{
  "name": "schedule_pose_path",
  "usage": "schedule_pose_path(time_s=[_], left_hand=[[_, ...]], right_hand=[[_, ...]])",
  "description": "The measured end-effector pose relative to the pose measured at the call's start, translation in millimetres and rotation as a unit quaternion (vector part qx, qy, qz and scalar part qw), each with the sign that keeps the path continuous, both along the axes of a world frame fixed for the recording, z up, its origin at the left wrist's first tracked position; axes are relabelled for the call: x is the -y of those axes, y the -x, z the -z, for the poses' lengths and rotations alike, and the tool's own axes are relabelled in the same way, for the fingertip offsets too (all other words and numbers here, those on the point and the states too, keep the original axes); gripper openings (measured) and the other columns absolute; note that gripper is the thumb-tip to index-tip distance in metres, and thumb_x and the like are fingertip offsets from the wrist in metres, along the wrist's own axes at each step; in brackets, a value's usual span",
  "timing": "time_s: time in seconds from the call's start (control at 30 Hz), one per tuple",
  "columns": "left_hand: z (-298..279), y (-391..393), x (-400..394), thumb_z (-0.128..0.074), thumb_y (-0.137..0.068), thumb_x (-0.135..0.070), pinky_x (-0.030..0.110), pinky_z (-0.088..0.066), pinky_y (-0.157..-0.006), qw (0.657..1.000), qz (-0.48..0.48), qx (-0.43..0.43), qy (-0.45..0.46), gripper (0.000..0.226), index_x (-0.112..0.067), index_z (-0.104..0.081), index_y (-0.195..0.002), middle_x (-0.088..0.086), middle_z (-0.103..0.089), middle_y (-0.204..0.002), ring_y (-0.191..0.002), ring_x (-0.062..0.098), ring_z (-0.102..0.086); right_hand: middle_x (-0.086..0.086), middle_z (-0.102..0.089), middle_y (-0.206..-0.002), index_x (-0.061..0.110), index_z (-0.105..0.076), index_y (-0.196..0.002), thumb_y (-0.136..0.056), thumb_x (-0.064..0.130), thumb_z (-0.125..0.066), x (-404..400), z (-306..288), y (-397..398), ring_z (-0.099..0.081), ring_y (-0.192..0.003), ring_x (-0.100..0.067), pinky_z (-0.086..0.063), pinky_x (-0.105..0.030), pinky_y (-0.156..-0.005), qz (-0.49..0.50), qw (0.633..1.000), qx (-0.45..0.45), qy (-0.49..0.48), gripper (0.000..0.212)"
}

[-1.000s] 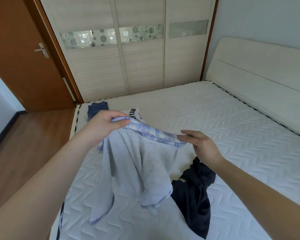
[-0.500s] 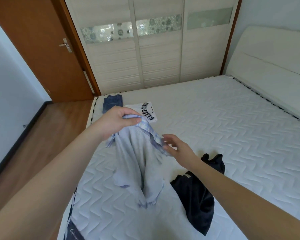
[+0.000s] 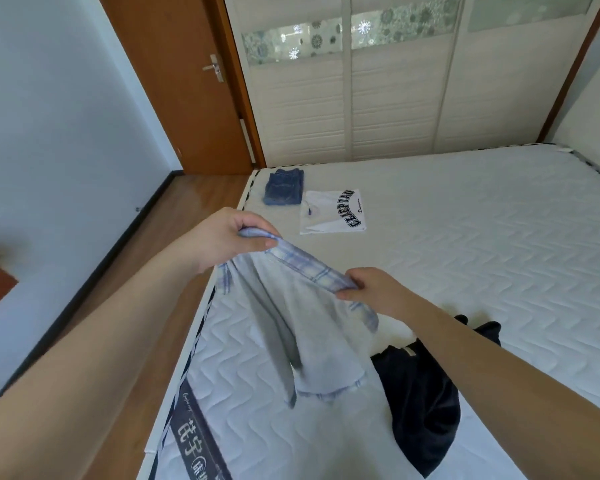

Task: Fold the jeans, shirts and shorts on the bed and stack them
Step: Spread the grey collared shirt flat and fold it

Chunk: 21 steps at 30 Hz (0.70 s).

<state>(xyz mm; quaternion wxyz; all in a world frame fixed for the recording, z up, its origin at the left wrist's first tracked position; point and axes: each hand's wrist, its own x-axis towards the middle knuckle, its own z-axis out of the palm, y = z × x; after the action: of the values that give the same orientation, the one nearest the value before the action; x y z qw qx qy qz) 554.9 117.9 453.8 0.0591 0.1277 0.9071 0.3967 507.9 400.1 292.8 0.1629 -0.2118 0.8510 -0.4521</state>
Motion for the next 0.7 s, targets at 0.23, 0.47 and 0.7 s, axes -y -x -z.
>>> schedule_pose_path(time_s=[0.23,0.47,0.7], left_hand=[[14.1,-27.6,71.1,-0.071,-0.078,-0.055,0.023,-0.041,-0.060,0.988,-0.064,-0.010,0.141,0.024,-0.032,-0.066,-0.074,-0.012,-0.060,-0.065,-0.060,0.004,-0.053],[23.9,-74.3,156.5,-0.069,-0.080,-0.056,0.025,-0.025,-0.049,0.956,-0.085,0.033,0.279,0.057,-0.008,-0.046,-0.061,-0.004,-0.030,-0.052,-0.046,0.009,-0.033],[10.3,-125.1,246.9,-0.061,-0.082,-0.064,0.027,-0.032,-0.055,0.911,-0.108,-0.032,0.397,0.057,-0.012,-0.047,-0.065,0.000,-0.047,-0.064,-0.058,0.018,-0.051]], right_hand=[[0.017,-0.061,-0.066,0.030,-0.065,-0.083,-0.093,0.028,-0.064,24.7,-37.6,5.8,-0.055,-0.061,0.000,-0.037,-0.014,-0.058,-0.045,0.995,-0.030,0.087,0.011],[0.008,-0.059,-0.069,0.034,-0.058,-0.080,-0.096,0.032,-0.057,101.9,-84.2,-5.9,-0.050,-0.060,-0.003,-0.036,-0.017,-0.055,-0.088,0.983,-0.157,0.032,0.017],[0.008,-0.046,-0.053,0.021,-0.044,-0.064,-0.095,0.038,-0.059,199.7,-111.1,-33.3,-0.049,-0.053,0.001,-0.031,-0.020,-0.049,-0.167,0.959,-0.222,-0.061,0.039]])
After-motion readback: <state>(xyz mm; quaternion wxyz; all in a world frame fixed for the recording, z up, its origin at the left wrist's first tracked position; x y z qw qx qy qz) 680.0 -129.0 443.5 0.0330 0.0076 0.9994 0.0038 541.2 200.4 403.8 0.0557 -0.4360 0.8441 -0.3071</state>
